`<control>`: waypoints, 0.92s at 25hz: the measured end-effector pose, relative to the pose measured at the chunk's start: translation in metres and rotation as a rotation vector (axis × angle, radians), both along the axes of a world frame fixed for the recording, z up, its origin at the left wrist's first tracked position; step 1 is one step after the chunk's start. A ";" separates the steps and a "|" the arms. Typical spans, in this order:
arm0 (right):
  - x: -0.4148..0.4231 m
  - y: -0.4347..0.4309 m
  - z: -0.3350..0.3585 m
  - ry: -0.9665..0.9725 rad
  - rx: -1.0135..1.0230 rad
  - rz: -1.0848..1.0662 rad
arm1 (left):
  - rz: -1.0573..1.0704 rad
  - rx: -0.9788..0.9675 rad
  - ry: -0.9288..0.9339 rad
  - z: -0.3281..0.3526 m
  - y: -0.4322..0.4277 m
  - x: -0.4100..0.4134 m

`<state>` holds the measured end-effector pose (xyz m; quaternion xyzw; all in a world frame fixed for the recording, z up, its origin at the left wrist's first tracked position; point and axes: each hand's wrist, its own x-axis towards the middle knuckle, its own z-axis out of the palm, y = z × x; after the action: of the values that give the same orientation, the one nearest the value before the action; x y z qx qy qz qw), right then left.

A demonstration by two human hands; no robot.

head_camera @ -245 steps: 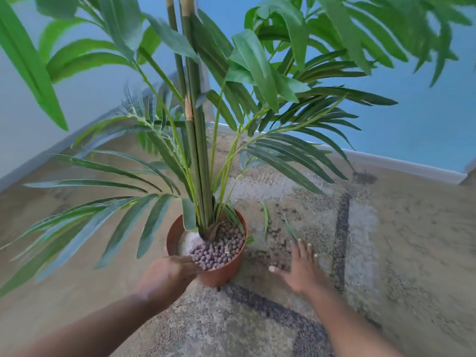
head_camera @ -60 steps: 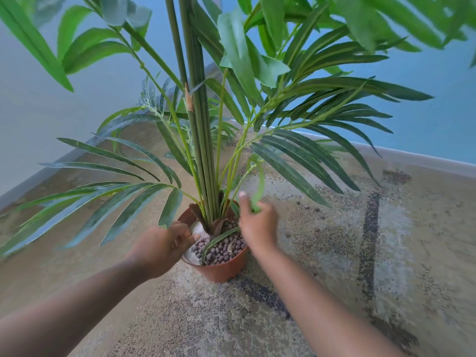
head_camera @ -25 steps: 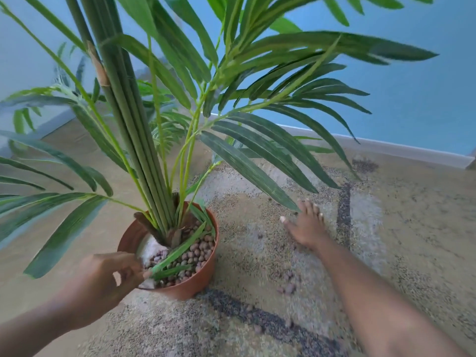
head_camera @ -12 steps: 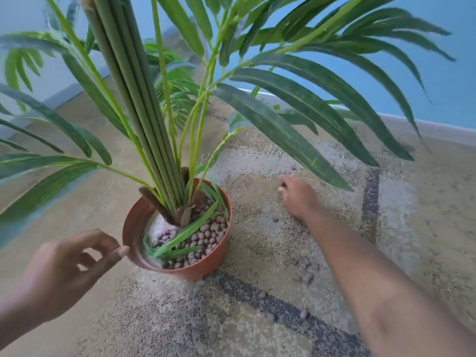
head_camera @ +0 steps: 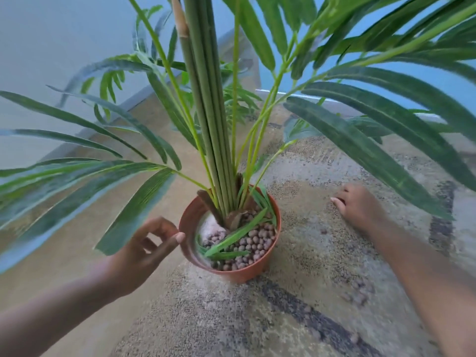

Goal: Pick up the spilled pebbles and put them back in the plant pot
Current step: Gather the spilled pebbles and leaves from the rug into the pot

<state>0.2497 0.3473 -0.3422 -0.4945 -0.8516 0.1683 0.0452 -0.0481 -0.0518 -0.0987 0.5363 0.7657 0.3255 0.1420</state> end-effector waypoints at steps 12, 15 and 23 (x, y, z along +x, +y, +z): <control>0.044 -0.143 0.058 0.212 -0.081 0.198 | -0.372 0.132 0.087 -0.034 0.083 0.185; 0.054 -0.164 0.063 0.284 -0.216 0.262 | -0.152 -0.179 0.006 -0.094 0.099 0.222; 0.065 -0.169 0.072 0.017 -0.179 0.200 | -0.221 -0.444 0.215 -0.178 0.032 0.242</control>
<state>0.3147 0.1784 -0.2705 -0.4079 -0.8777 0.2515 -0.0088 0.1940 -0.0194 -0.2770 0.6037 0.7659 0.0734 0.2088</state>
